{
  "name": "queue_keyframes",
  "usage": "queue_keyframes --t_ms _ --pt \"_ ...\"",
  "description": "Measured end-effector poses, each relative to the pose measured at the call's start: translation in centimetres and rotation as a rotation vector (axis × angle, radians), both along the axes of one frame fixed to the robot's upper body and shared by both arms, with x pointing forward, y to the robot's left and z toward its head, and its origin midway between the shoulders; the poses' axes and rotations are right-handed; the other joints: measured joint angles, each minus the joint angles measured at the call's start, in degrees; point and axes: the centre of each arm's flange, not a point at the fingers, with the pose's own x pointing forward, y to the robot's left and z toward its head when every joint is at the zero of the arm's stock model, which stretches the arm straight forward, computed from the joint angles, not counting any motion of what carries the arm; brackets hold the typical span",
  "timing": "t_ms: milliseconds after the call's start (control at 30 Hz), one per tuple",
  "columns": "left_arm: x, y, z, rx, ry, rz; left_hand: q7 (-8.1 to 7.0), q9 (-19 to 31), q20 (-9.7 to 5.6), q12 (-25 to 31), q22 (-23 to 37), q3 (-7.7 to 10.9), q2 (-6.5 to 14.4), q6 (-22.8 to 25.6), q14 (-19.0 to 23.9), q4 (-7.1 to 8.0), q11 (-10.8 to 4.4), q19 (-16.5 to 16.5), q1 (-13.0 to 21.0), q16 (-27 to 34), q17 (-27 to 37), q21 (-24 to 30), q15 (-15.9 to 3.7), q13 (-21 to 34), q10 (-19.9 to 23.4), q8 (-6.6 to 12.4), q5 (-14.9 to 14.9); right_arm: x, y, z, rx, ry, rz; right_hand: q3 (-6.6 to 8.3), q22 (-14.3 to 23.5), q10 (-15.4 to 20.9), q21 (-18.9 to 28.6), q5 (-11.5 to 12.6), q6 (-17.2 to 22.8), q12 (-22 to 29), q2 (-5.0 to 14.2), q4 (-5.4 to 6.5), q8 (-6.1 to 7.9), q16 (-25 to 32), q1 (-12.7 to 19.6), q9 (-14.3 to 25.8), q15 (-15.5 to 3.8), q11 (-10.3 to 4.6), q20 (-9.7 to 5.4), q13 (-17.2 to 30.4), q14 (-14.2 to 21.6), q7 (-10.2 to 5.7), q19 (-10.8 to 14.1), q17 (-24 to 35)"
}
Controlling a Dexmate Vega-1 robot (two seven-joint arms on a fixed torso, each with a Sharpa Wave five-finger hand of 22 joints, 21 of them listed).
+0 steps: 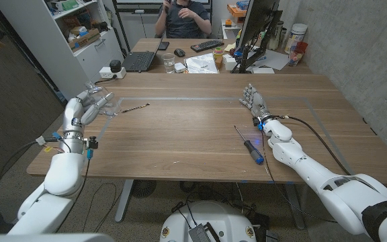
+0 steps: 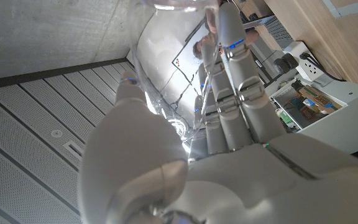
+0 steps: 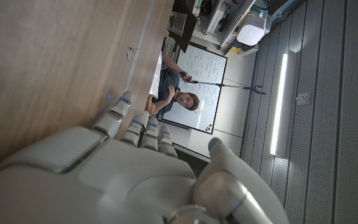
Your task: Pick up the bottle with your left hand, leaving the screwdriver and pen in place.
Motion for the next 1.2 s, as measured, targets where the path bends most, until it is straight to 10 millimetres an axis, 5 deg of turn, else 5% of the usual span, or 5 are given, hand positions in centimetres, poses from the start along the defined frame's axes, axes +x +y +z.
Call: queue_keyframes --t_ms 1200 --pt "0.0 0.1 2.7 -0.051 -0.052 -0.056 0.00 0.0 0.19 -1.6 0.3 0.00 0.0 0.8 1.1 0.00 0.41 0.3 0.0 -0.5 0.0 0.0 0.24 0.0 1.5 -1.07 -1.7 0.7 -0.4 0.5 0.014 -0.006 -0.007 -0.24 0.0 0.0 0.0 0.2 0.3 0.0 0.00 -0.24 0.00 0.0 0.0 0.0 -0.21 0.00 0.00 0.0 0.2 0.31 0.0 0.0"
